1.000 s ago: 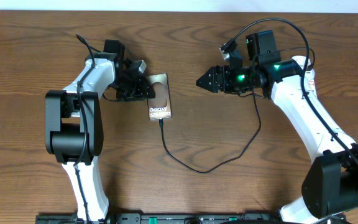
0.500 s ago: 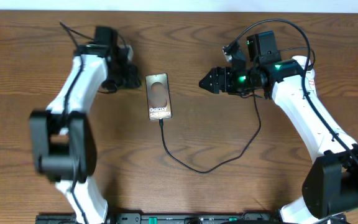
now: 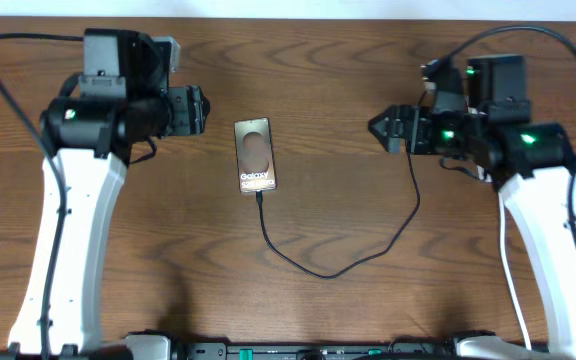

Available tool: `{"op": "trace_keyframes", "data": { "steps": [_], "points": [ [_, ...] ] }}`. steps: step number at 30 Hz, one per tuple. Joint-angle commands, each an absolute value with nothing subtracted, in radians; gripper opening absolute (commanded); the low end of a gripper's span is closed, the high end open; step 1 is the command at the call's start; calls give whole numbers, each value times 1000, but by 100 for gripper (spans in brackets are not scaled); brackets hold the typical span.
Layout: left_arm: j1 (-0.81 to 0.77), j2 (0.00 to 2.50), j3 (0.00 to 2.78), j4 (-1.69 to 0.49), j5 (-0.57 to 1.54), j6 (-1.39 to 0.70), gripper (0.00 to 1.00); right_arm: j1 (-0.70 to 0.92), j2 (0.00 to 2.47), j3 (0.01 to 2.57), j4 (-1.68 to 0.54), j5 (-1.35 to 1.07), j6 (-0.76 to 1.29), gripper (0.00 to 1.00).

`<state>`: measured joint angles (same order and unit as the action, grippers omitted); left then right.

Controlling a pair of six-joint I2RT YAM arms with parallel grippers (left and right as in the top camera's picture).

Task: Plug charger to phone and switch on socket
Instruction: 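Lay the phone flat on the table and release the left gripper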

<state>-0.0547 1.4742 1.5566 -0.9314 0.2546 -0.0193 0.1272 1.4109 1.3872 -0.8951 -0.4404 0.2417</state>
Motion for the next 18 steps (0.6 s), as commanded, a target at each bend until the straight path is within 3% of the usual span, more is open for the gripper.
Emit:
{"op": "trace_keyframes", "data": {
  "steps": [1,6,9,18],
  "points": [
    [-51,1416,1564,-950,238,-21,71,91,1348,1395,-920,-400,219,95],
    [-51,1388,1564,-980,238,-20,83,60,1278,1395,-981,-330,219,96],
    [-51,1390,1563,-992,238,-20,98,52,1245,1395,-1013,-295,219,97],
    [-51,1391,1563,-992,238,-20,99,50,1165,1395,-1063,-241,220,99]
  ]
}}
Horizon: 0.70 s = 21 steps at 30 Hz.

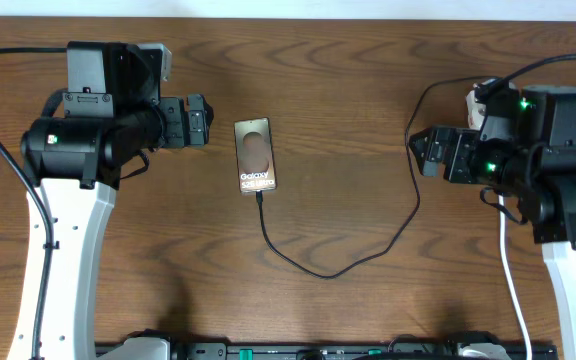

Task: Plug charger to phone and switch on socket
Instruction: 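Lay the phone flat on the table and release the left gripper, then move the right gripper over to the white power strip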

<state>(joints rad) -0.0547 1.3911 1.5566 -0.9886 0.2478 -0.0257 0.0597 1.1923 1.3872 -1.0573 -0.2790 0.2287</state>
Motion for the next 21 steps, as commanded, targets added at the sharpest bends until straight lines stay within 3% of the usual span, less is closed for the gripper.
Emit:
{"op": "trace_keyframes", "data": {
  "steps": [1,21],
  "points": [
    [-51,1391,1563,-992,238,-20,99,50,1158,1395,-1066,-231,220,99],
    [-51,1391,1563,-992,238,-20,99,50,1150,1394,-1068,-208,220,99]
  ]
}}
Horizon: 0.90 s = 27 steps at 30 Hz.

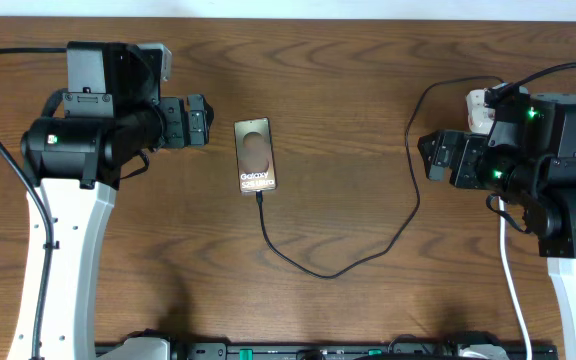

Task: Plug charger to phone and switch on socket
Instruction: 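Move the right gripper over to the white power strip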

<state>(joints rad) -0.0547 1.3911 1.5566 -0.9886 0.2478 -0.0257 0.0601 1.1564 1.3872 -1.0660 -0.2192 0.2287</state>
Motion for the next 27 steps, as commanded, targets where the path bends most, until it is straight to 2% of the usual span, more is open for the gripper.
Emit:
{"op": "trace_keyframes", "data": {
  "steps": [1,27],
  "points": [
    [-51,1391,1563,-992,238,-20,99,50,1150,1394,-1068,-208,219,99],
    [-51,1391,1563,-992,238,-20,99,50,1150,1394,-1043,-80,220,99]
  ]
}}
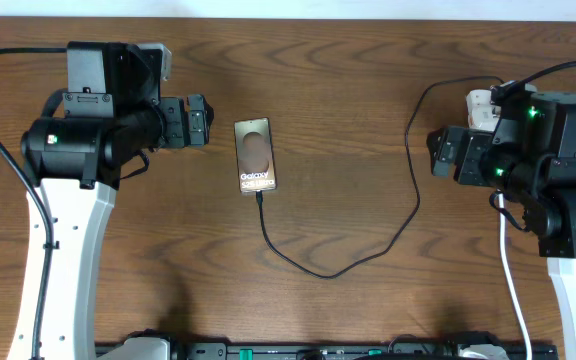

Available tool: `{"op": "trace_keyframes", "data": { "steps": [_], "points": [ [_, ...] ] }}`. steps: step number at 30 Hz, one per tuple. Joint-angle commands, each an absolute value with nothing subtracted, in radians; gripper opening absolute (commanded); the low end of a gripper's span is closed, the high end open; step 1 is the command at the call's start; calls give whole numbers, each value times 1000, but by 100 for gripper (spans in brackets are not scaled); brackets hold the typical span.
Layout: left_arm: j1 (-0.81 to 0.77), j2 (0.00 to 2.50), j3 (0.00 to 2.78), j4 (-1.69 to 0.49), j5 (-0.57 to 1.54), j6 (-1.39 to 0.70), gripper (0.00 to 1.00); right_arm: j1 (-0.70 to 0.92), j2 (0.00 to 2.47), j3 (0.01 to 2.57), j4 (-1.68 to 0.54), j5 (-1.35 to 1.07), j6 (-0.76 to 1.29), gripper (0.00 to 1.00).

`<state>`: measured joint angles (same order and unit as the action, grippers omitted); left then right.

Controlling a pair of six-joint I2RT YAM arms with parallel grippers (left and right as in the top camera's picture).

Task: Plug charger to phone and switch on socket
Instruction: 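Move the right gripper over to the white power strip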

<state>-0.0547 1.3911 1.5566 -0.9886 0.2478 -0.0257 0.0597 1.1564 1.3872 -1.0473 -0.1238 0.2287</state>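
The phone [256,155] lies face up in the left middle of the table, its screen lit with "Galaxy" on it. The black charger cable [318,274] is plugged into its near end, loops right and climbs to the white socket [481,101] at the far right. My left gripper [207,122] hovers left of the phone, pointing at it, jaws apart and empty. My right gripper [430,155] hangs just right of the cable and near-left of the socket, its fingers together and holding nothing.
A white cable [508,270] runs down the right side under the right arm. The left arm's black cable arcs along the left edge. A dark rail [298,350] lines the table's front edge.
My right gripper has drawn back slightly to the right, away from the cable. The left arm, phone and cable have not moved.
The phone lay plugged in with its screen lit throughout. My right gripper was near the table's middle right, then further right by the socket at each later moment. My left arm shifted slightly early on and has since stayed beside the phone.
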Motion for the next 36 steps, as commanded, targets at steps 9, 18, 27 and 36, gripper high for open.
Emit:
{"op": "trace_keyframes", "data": {
  "steps": [9,18,27,36],
  "points": [
    [-51,1391,1563,-992,238,-20,99,50,1150,1394,-1031,-77,231,99],
    [-51,1391,1563,-992,238,-20,99,50,1150,1394,-980,-144,193,99],
    [-51,1391,1563,-992,238,-20,99,-140,1192,1394,-979,-206,106,95],
    [-51,1391,1563,-992,238,-20,99,-414,1250,1394,-1022,-299,24,95]
  ]
}}
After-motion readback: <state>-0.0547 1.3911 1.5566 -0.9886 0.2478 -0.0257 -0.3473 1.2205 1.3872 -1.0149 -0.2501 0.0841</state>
